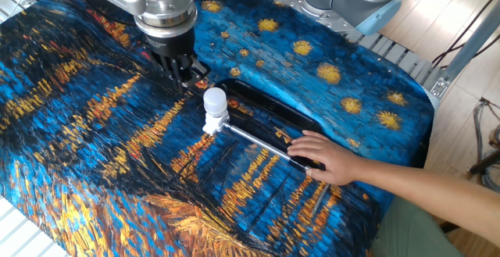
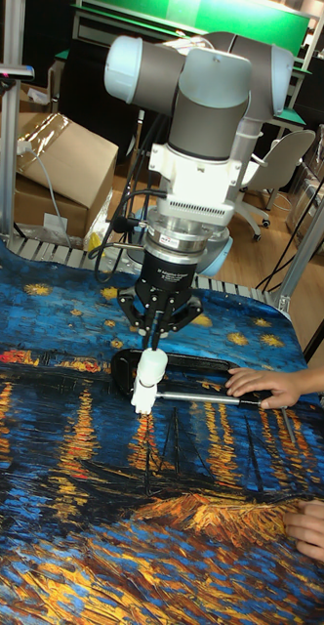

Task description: Take out the light bulb by rotating it

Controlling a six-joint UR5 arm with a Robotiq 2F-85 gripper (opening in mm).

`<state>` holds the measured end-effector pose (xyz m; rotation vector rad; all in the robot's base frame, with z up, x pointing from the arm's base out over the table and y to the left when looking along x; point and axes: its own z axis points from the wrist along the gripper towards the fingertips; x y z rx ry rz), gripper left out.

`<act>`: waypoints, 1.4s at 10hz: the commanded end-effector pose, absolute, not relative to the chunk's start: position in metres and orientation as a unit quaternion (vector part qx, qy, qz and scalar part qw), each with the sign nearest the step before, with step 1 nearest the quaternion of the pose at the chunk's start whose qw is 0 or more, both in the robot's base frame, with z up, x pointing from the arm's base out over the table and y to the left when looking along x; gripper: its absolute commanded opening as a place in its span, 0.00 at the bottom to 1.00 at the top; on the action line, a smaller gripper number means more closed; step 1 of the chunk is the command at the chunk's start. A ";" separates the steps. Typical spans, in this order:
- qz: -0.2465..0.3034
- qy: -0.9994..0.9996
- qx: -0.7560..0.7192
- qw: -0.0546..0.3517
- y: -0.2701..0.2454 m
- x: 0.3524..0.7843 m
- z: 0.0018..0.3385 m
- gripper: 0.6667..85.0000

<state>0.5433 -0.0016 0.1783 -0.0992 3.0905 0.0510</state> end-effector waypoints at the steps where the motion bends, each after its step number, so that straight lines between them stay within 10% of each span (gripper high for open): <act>1: 0.022 0.999 0.004 0.024 0.003 0.544 0.178 0.49; 2: 0.013 1.000 0.007 0.020 -0.001 0.543 0.178 0.30; 4: 0.010 1.000 -0.003 0.023 -0.003 0.544 0.177 0.28; 6: -0.003 0.999 -0.042 0.016 -0.013 0.539 0.178 0.59; 11: 0.004 0.999 -0.046 0.008 -0.012 0.532 0.177 0.74; 14: 0.010 1.000 -0.002 0.015 -0.006 0.538 0.174 0.20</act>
